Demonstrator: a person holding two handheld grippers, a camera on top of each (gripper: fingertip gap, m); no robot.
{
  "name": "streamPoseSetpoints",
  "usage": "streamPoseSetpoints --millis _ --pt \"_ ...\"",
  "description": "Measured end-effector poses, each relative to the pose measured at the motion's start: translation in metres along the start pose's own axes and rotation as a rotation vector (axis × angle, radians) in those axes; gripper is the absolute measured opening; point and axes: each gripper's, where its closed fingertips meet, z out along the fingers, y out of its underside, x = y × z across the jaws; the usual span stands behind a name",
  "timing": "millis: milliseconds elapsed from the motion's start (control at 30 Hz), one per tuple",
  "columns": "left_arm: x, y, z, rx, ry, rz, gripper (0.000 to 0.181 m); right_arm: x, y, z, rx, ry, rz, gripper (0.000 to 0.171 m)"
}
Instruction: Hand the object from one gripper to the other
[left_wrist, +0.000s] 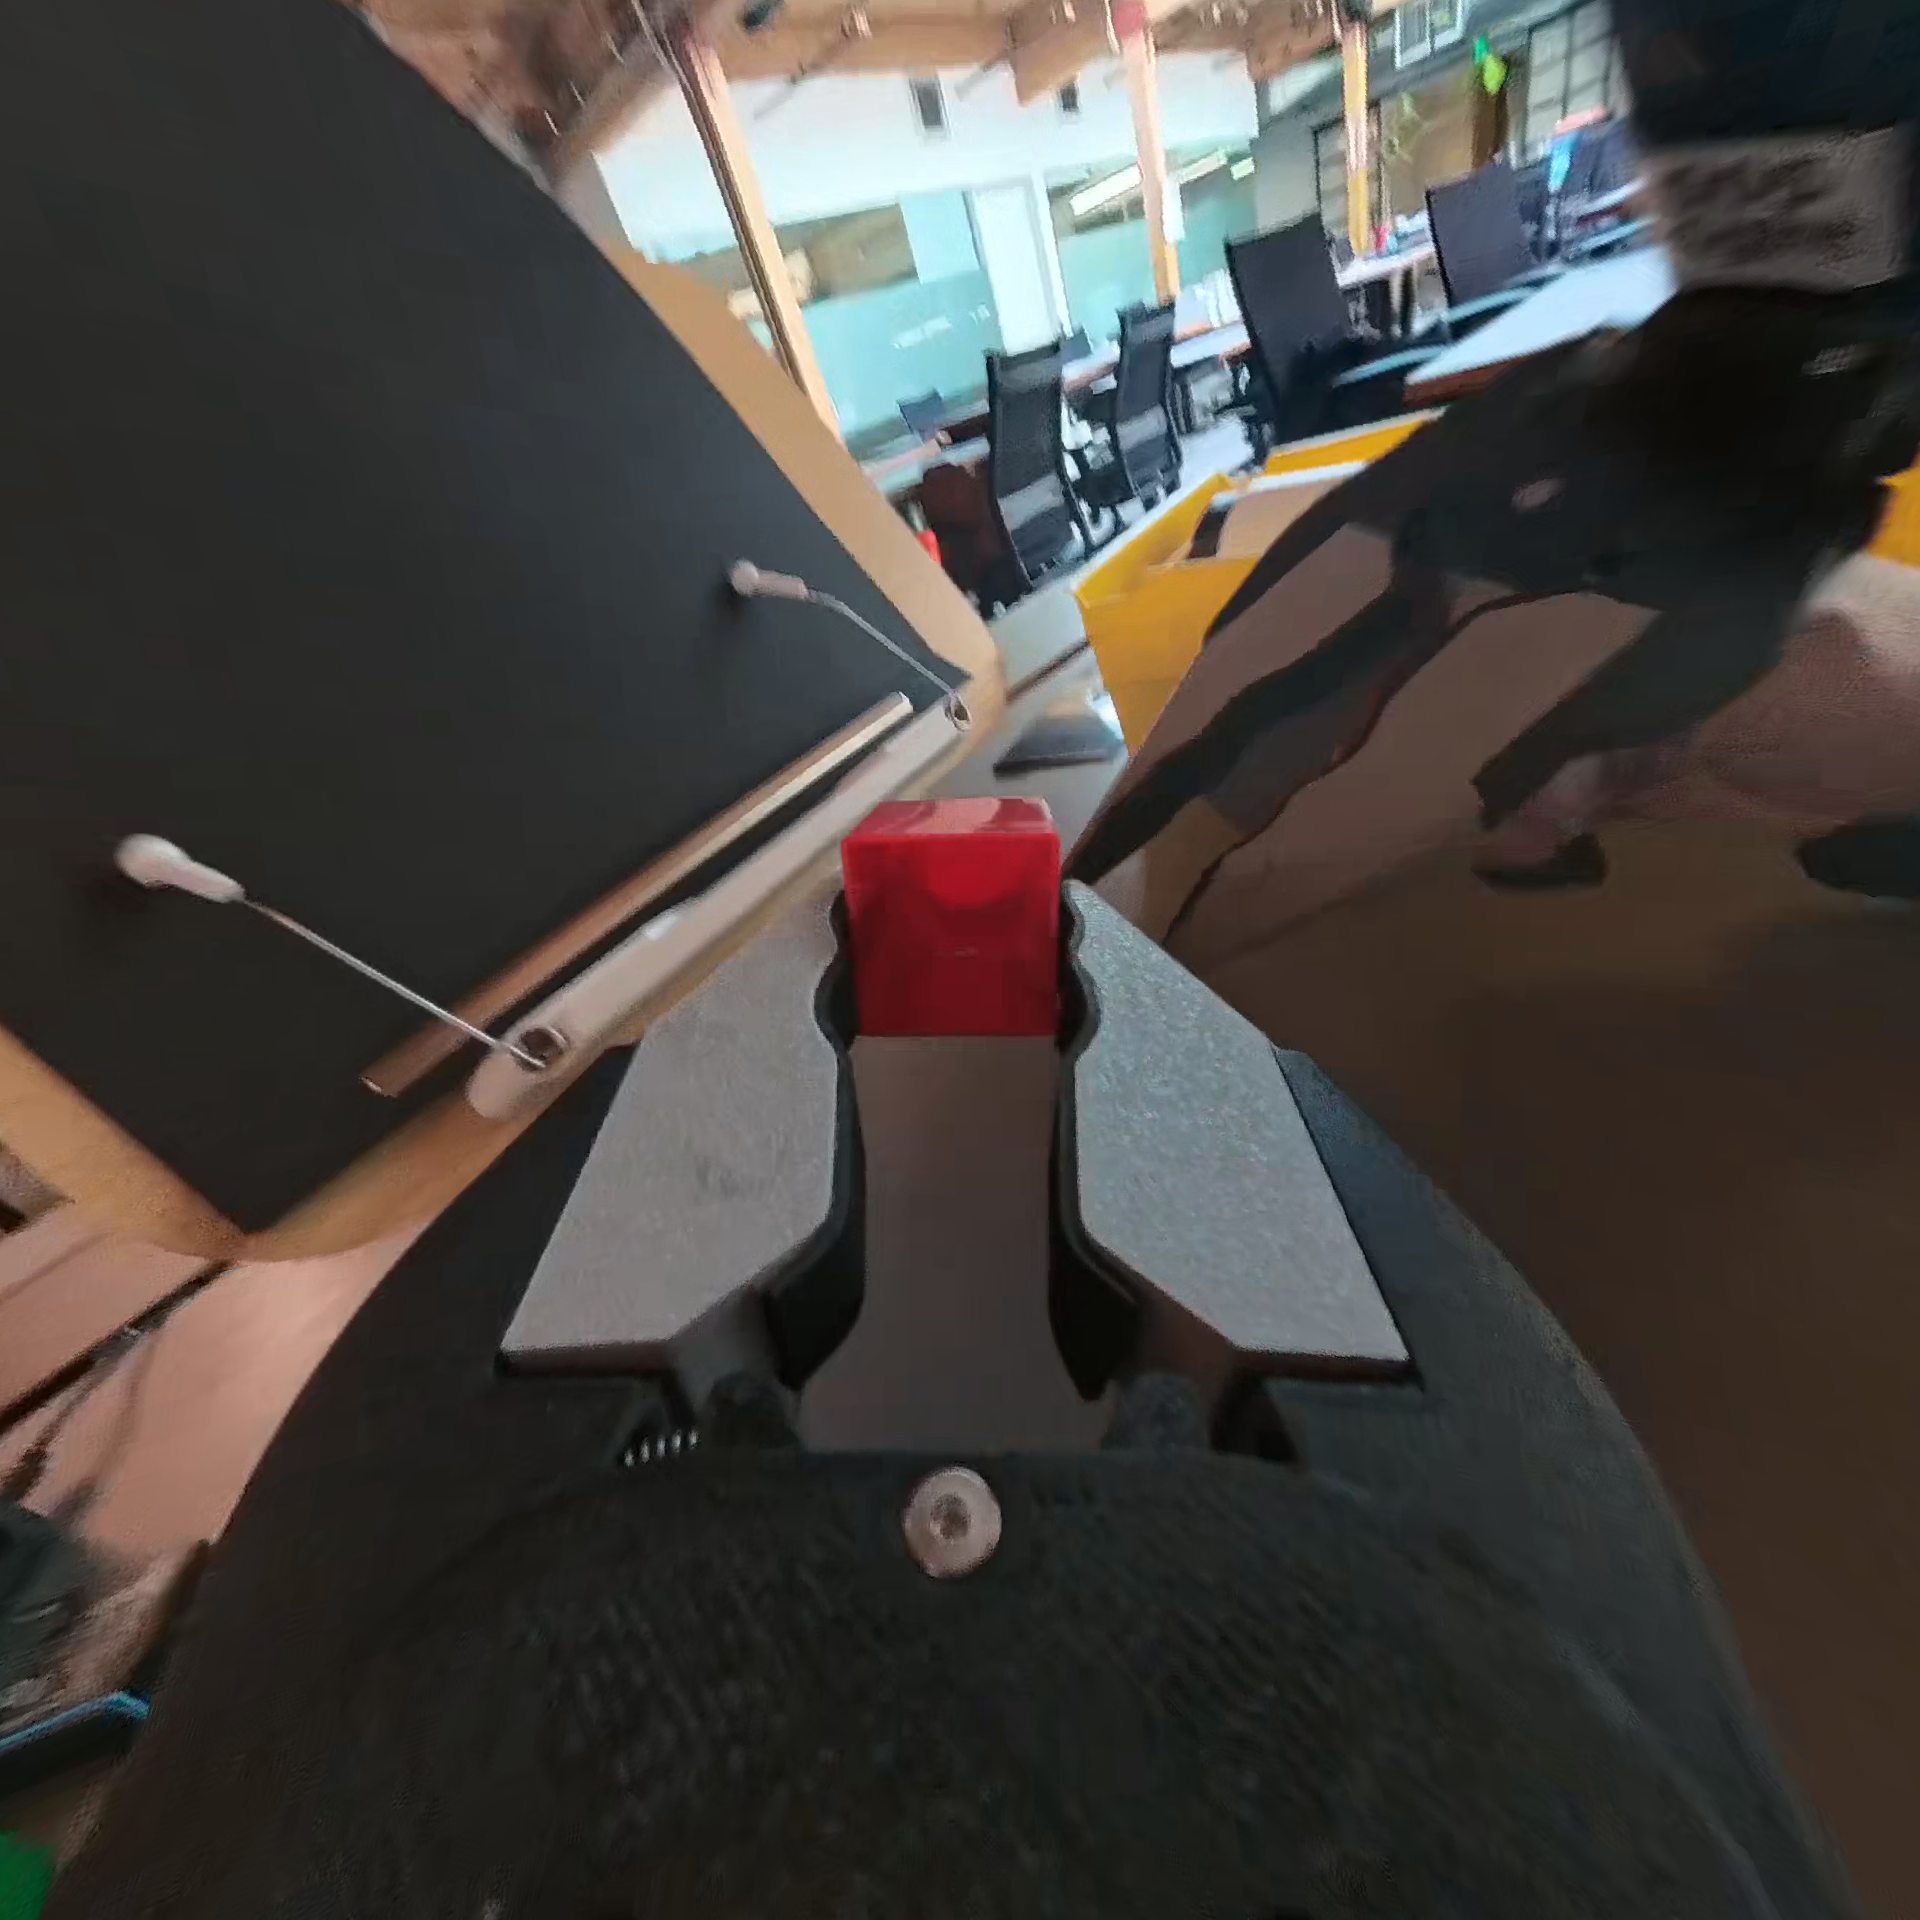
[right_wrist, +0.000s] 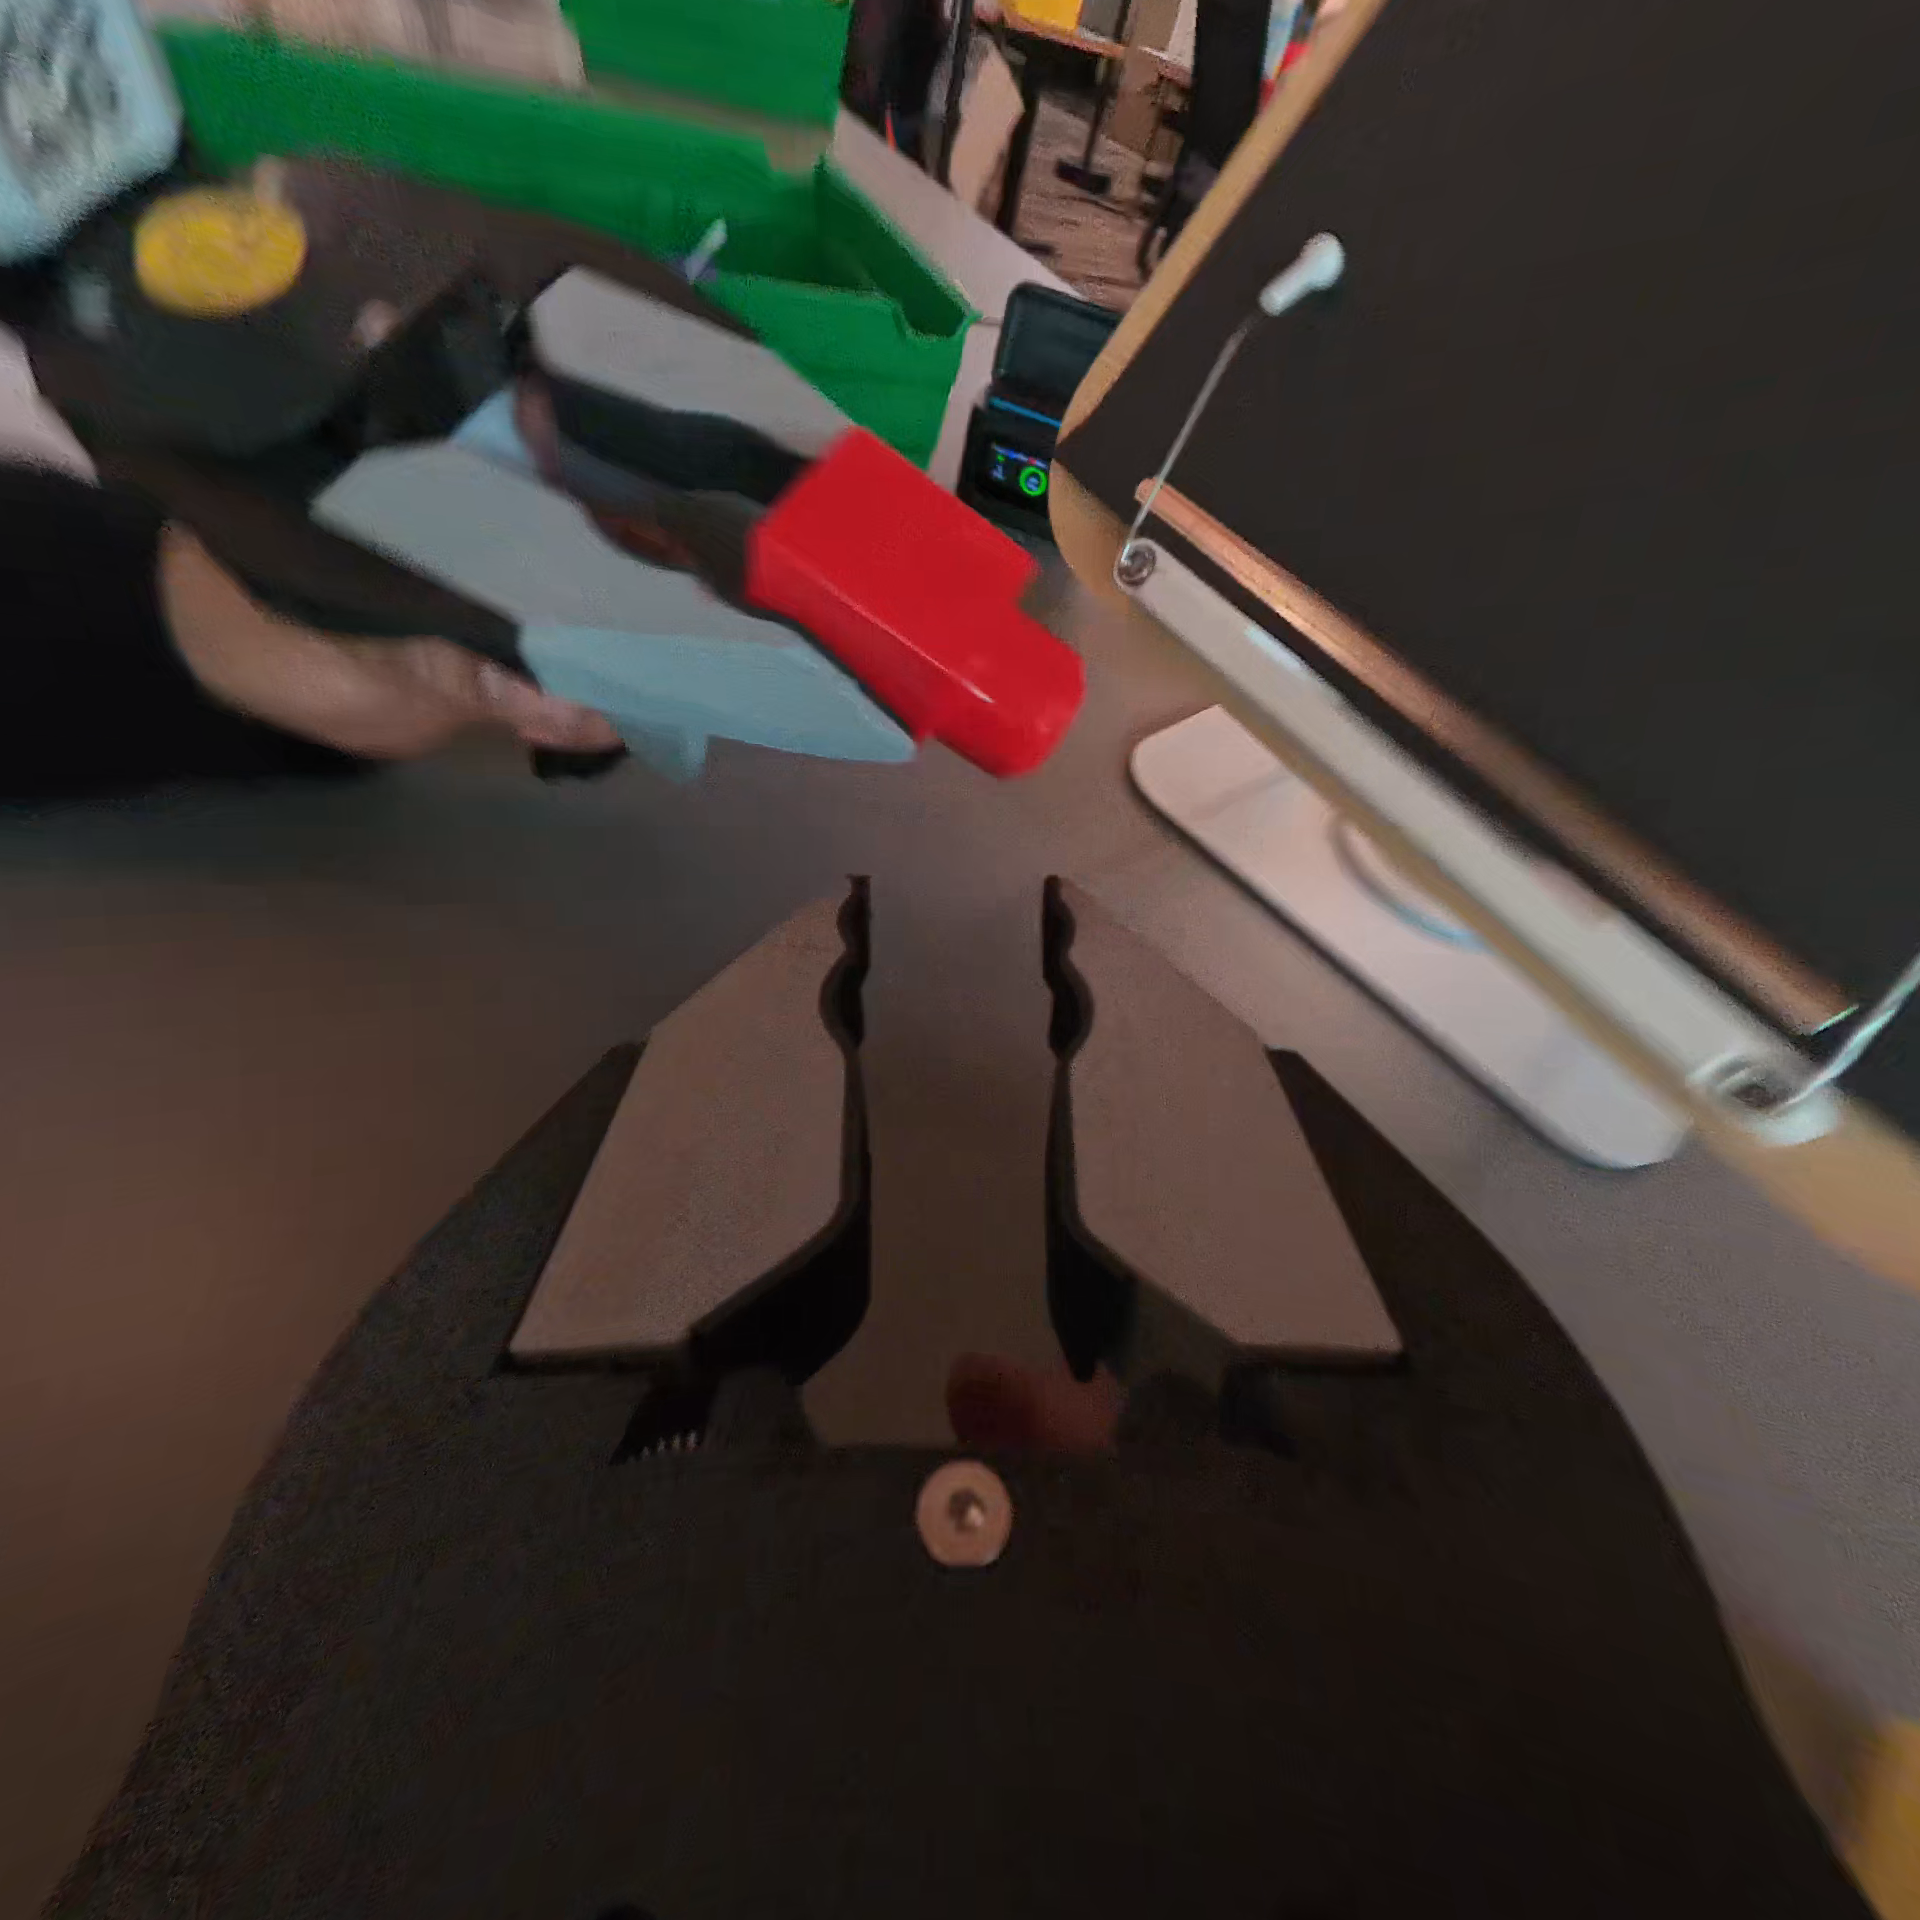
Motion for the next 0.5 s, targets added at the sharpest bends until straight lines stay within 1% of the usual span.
streamPoseSetpoints --millis 33,67,133,167,200,233,267,333,367,433,500 --pt "-0.001 -0.008 -0.003 0.038 -0.022 0.037 0.033 -0.001 -0.002 -0.001 0.03 -0.071 0.139 0.038" --pt "-0.001 -0.016 -0.006 0.073 -0.048 0.085 0.033 -0.005 -0.007 -0.002 0.072 -0.174 0.288 0.047" --pt "0.0 -0.028 -0.012 0.116 -0.1 0.196 0.033 -0.019 -0.029 -0.014 0.208 -0.461 0.6 0.054" --pt "0.003 -0.032 -0.014 0.131 -0.119 0.25 0.033 -0.022 -0.042 -0.022 0.287 -0.594 0.733 0.054" --pt "0.006 -0.036 -0.015 0.144 -0.133 0.305 0.033 -0.023 -0.052 -0.031 0.35 -0.697 0.816 0.046" --pt "0.011 -0.037 -0.015 0.151 -0.136 0.36 0.033 -0.026 -0.056 -0.035 0.379 -0.755 0.841 0.049" --pt "0.017 -0.037 -0.014 0.15 -0.131 0.415 0.033 -0.029 -0.056 -0.034 0.368 -0.76 0.829 0.052" --pt "0.028 -0.034 -0.01 0.136 -0.123 0.513 0.033 -0.031 -0.052 -0.026 0.324 -0.692 0.8 0.057" --pt "0.033 -0.032 -0.008 0.131 -0.115 0.553 0.033 -0.033 -0.053 -0.026 0.323 -0.687 0.796 0.064" --pt "0.041 -0.033 -0.007 0.139 -0.111 0.617 0.033 -0.036 -0.058 -0.026 0.333 -0.712 0.832 0.062" --pt "0.045 -0.036 -0.008 0.153 -0.117 0.647 0.033 -0.038 -0.059 -0.027 0.347 -0.736 0.87 0.045"
